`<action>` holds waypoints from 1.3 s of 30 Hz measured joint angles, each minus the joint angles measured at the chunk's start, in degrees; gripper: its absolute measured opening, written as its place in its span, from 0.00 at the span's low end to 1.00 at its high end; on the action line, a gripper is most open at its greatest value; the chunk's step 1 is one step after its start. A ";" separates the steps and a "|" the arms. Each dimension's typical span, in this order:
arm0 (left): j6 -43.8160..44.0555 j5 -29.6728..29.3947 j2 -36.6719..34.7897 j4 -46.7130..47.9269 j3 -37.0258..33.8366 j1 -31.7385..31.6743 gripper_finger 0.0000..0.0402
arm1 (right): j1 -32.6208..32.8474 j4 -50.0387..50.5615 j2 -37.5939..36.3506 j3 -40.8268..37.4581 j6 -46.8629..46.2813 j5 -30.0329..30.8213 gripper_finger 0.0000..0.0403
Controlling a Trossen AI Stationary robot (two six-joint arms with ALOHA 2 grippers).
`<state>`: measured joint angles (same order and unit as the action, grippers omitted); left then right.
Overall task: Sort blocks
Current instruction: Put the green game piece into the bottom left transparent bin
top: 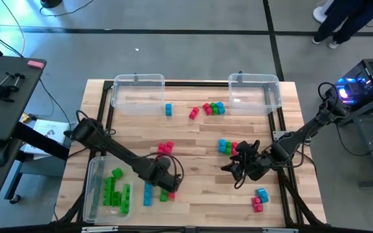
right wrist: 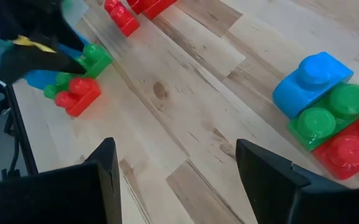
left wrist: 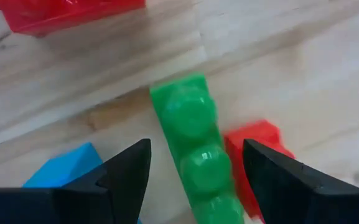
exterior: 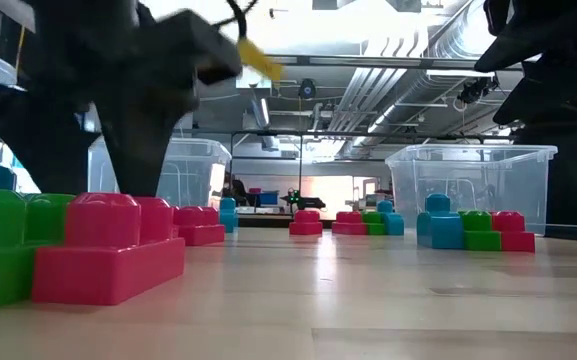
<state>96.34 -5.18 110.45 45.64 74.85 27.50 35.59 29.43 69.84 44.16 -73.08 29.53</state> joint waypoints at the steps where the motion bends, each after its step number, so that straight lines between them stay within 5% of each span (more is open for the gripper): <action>1: -0.48 0.13 0.57 -0.08 -0.02 -0.45 0.60 | 0.00 0.02 0.00 0.00 0.03 0.01 0.49; 18: -8.18 4.01 3.94 -0.32 0.12 -2.88 0.58 | 0.00 0.05 0.00 -0.02 0.03 1.70 0.49; 28: -15.53 8.47 3.07 -1.06 -0.02 -4.25 0.23 | 0.01 0.55 0.00 -0.02 0.05 3.79 0.49; 39: -28.14 0.34 -11.71 -0.78 -0.09 -10.30 0.23 | 0.01 0.81 0.00 -0.02 -0.39 4.45 0.49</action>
<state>68.20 -4.84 98.74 44.87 74.76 17.21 35.60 30.24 69.84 44.14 -73.47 33.98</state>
